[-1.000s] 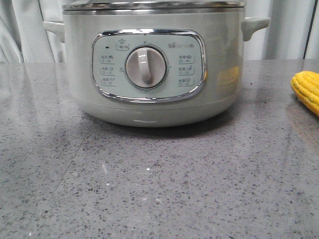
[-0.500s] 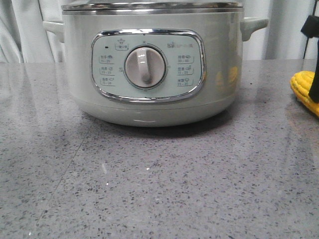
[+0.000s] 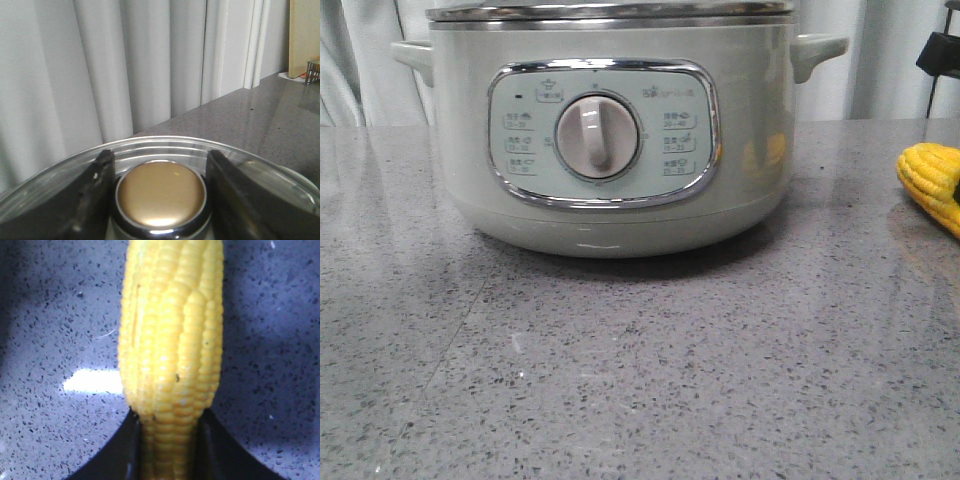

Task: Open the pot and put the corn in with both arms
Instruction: 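Close the left gripper on the lid knob and the right gripper on the corn, then lift the glass lid off the pot with the left gripper and raise the corn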

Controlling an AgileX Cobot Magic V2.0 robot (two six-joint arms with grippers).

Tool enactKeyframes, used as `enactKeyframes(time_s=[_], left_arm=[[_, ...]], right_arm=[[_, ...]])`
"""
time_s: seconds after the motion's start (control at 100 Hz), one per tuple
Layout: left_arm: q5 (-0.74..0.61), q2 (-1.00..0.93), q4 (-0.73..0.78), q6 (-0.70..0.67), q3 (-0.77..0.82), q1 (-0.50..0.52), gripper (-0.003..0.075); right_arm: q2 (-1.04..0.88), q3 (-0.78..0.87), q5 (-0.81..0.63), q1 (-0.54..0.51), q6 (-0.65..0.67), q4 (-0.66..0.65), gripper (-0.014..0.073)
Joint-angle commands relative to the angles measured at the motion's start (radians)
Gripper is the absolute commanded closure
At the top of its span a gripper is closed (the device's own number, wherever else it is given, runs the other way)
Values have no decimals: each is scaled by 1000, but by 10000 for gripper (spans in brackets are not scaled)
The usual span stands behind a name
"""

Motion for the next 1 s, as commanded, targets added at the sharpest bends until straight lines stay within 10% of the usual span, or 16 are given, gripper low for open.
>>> enactKeyframes(time_s=[0.0,0.77,0.99], left_arm=[[-134,-103,-3,8,-38,3,741],[284,-552,135,12,-11,212,741],[282,-687,124,12,152,364,741]], right_arm=[[-14,-17,-18,-8,-2,-8,657],[-158,-429,282,0,-2,-13,657],[-158,-535,275,150,-2,-13,657]])
